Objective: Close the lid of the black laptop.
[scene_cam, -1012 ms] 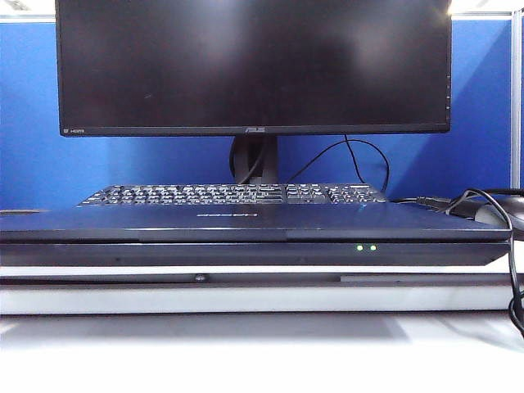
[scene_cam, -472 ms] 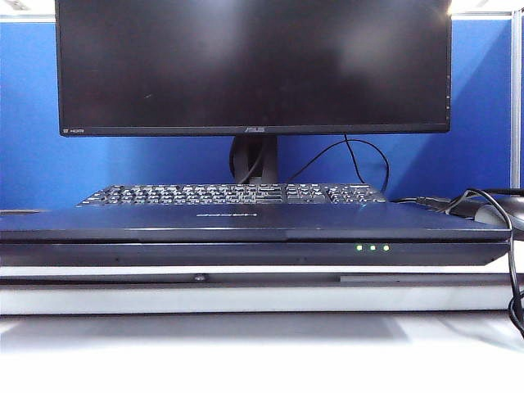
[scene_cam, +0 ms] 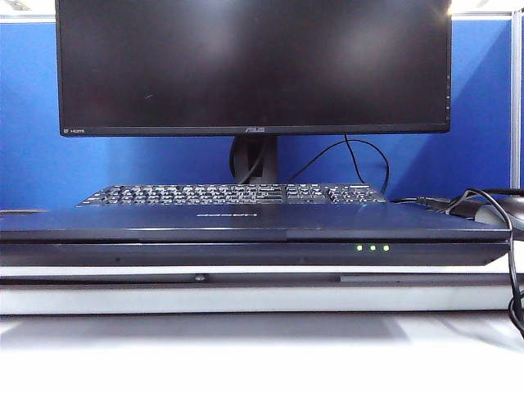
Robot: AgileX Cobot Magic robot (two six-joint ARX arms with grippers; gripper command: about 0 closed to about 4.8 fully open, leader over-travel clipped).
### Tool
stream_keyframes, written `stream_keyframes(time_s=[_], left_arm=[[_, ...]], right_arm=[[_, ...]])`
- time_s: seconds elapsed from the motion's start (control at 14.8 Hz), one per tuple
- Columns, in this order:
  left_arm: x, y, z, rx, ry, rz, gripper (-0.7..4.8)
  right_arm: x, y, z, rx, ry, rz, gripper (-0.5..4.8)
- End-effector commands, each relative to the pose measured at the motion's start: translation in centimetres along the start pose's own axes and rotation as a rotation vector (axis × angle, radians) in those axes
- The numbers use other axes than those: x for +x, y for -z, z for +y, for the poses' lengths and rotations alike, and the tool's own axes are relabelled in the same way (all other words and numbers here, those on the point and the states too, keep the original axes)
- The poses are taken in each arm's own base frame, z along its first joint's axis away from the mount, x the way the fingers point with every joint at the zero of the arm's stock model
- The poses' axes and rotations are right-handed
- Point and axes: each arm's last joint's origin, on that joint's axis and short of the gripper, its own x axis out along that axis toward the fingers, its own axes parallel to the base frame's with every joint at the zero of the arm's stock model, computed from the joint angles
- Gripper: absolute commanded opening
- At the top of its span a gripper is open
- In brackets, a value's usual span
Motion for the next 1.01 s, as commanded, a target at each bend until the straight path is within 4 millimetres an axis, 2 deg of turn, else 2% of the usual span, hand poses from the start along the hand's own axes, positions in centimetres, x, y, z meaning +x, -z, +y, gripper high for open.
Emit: stream_keyframes(time_s=[0.07, 0.27, 0.54, 0.88, 1.01], left_arm=[[0.4, 0.3, -0.1, -0.015, 0.059, -0.006, -0.05], [1.6, 0.7, -0.5, -0.114, 0.193, -0.047, -0.05], [5.3, 5.1, -0.3, -0.208, 0.232, 0.016, -0.05], [7.9, 9.8, 0.1, -0.249, 0.226, 0.074, -0.05], [8.4, 11.1, 0.2, -0.256, 0.221, 0.095, -0.05]], right_arm=[[0.1, 1.5, -0.3, 0.052, -0.008, 0.016, -0.05], [0.2, 2.0, -0.3, 0.059, -0.025, 0.031, -0.05], [0.4, 2.8, -0.5, 0.06, -0.02, 0.054, -0.05], [0.4, 3.4, -0.7, 0.06, 0.032, 0.107, -0.05], [0.3, 3.6, -0.8, 0.06, 0.035, 0.124, -0.05]])
